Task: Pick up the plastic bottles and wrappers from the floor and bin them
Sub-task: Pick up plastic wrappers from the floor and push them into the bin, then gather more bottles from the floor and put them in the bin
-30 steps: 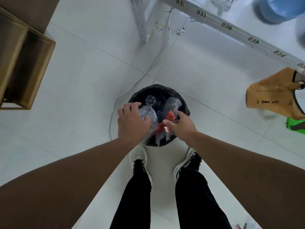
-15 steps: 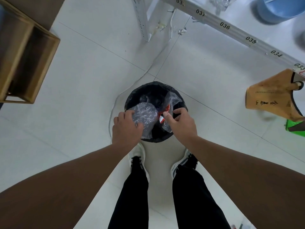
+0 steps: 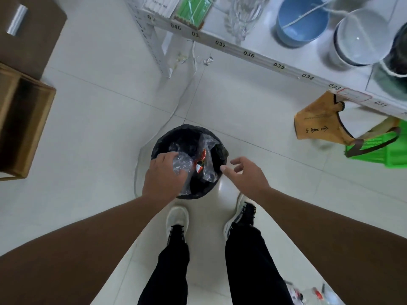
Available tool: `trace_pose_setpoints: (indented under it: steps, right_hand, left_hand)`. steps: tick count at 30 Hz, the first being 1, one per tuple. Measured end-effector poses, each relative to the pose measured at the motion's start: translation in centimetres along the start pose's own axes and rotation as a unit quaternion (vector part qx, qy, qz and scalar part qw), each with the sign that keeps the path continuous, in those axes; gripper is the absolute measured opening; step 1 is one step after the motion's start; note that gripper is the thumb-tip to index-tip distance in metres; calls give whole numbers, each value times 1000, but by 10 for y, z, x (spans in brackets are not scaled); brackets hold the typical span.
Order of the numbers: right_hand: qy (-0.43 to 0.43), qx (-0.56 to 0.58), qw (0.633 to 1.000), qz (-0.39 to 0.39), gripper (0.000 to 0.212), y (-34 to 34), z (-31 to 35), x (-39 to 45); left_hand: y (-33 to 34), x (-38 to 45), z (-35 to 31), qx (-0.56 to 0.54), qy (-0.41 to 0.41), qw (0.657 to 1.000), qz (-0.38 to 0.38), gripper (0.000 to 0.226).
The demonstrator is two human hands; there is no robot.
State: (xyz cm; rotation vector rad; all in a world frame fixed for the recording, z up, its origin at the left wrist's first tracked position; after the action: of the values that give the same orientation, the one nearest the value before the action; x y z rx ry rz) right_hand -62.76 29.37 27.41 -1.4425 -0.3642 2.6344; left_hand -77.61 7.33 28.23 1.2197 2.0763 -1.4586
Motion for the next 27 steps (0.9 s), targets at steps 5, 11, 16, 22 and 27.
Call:
trace_pose_setpoints:
  steps: [5,11,16,22,27]
  right_hand:
    - [19,50,997,-57,62,-5,-24,-38]
    - [45,125,985,-110,64,13,-67,-99]
    - [70,167,976,-122,80,26,-122,-156]
    - [99,267,944,-168,79,52,-223,-231]
    - [139,333,912,-194,82,99,-320,-309]
  left_hand:
    - [-9,-3,-20,34,68,996,41,57]
    - [-8,-29,-44,123,135,977,108,61]
    - [18,-53,-74,209,178,951,140,60]
    - [97,-91,-132,291,226,910,192,68]
    - [187,-144,-167,355,264,863,245,68]
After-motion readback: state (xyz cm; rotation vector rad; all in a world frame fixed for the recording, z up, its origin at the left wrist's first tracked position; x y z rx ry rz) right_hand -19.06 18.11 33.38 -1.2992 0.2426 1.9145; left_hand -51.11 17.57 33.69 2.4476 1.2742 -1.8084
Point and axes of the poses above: each hand's wrist, its own x-axis towards the middle knuckle, its own y-axis out of the palm, z = x × y, the point moved 1 cm from there along x, towards the middle knuckle, and after that the axes turned 14 degrees about z, right-handed, at the moved point
